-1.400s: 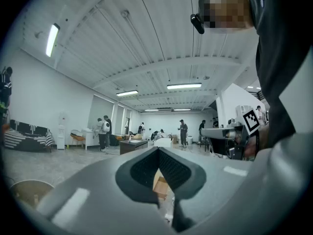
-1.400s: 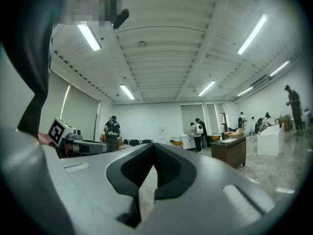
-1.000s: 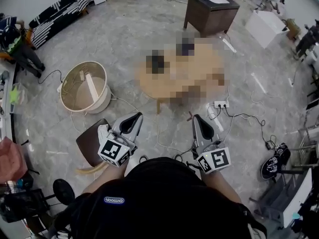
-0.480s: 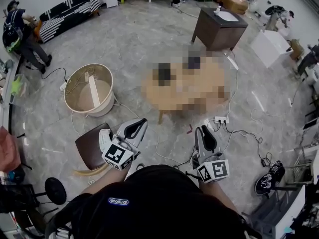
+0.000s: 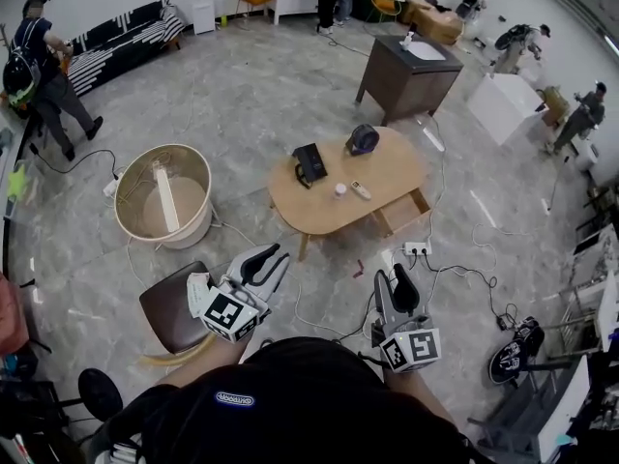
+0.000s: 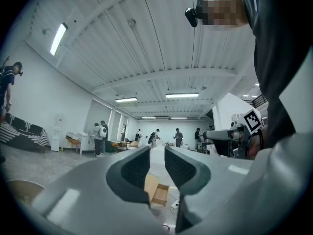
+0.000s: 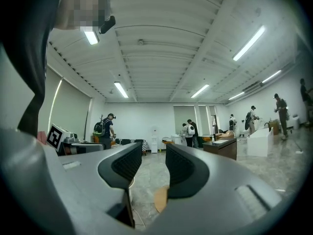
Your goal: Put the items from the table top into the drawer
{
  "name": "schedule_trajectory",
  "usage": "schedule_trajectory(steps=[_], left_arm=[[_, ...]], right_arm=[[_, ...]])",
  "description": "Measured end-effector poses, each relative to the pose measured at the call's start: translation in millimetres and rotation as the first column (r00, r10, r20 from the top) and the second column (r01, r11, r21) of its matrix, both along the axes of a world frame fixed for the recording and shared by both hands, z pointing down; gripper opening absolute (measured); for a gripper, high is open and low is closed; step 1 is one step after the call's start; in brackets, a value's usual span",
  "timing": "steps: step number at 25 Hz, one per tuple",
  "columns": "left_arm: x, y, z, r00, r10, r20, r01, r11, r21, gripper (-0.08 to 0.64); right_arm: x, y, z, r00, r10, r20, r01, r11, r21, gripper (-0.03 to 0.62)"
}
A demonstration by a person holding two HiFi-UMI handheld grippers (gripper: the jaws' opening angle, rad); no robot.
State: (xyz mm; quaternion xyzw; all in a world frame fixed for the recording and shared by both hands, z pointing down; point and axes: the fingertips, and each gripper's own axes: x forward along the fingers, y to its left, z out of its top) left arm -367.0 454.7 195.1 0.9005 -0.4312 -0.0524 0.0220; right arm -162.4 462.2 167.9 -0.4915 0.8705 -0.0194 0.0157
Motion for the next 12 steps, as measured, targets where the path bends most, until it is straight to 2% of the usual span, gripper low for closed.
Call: schedule_trajectory(steps=[2,8,12], left_arm=[[1,-1,5,0.999,0.035,0.008,-0.035,0.999,-0.007,0.099],[-1,8,17,0.992,0.126,0.017,-0.125,0.992,-0.026,0.173],[-9,6,18,0.989,0.145,0.024,-0.144,0.989,-0.038,0.187]], right_arm=[[-1,5,1,1.000,0.018,-0.003,-0.018,1.000,-0.003,0.199],[-7,27,8,0.995,0.096,-0.025,-0.096,0.995,-0.030,0.212],[-10,39,5,0.990,0.142,-0.026,-0.142,0.990,-0.024,0.218]])
